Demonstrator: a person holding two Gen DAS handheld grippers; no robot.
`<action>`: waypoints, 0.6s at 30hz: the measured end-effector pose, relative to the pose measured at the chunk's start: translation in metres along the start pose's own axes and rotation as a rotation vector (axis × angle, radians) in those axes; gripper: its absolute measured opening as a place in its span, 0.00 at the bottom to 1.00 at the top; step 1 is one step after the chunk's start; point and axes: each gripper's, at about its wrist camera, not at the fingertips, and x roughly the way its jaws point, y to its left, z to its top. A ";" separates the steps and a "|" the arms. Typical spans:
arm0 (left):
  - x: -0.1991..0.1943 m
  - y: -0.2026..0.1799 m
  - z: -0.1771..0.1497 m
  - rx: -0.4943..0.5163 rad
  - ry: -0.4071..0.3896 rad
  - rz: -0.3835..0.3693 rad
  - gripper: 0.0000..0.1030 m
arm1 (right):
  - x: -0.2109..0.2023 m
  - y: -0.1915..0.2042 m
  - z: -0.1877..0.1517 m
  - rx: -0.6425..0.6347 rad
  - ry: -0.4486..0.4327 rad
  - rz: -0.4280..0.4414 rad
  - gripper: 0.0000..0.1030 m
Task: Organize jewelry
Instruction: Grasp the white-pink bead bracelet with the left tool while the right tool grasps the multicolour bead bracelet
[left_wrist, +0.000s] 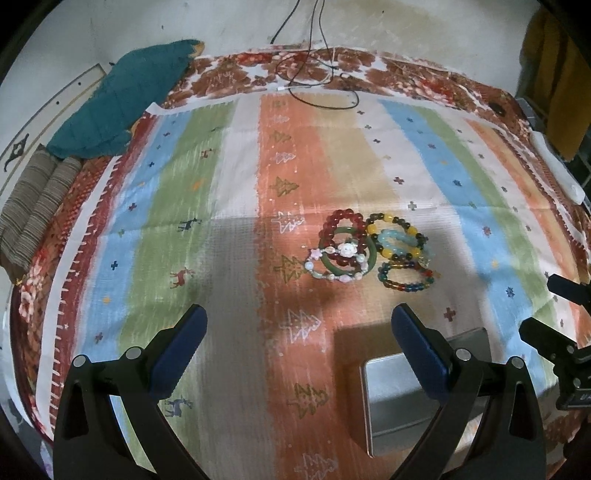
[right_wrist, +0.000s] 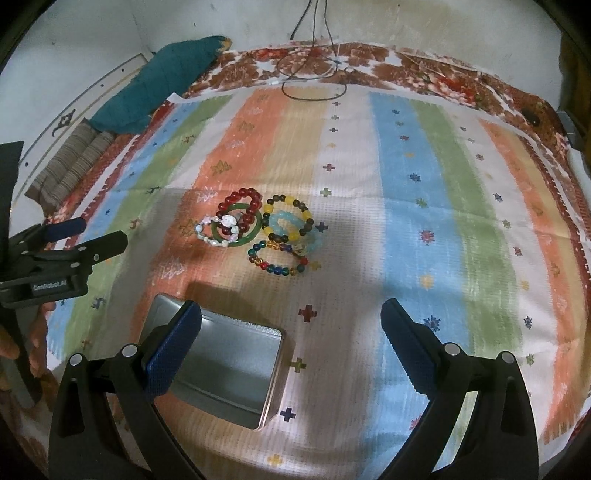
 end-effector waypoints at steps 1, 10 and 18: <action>0.003 0.000 0.002 0.002 0.008 0.001 0.95 | 0.002 -0.001 0.000 0.001 0.004 -0.001 0.96; 0.025 0.001 0.011 0.015 0.049 0.024 0.94 | 0.019 0.000 0.010 -0.007 0.039 0.003 0.96; 0.041 0.000 0.017 0.030 0.077 0.024 0.94 | 0.034 -0.001 0.017 -0.010 0.070 0.012 0.96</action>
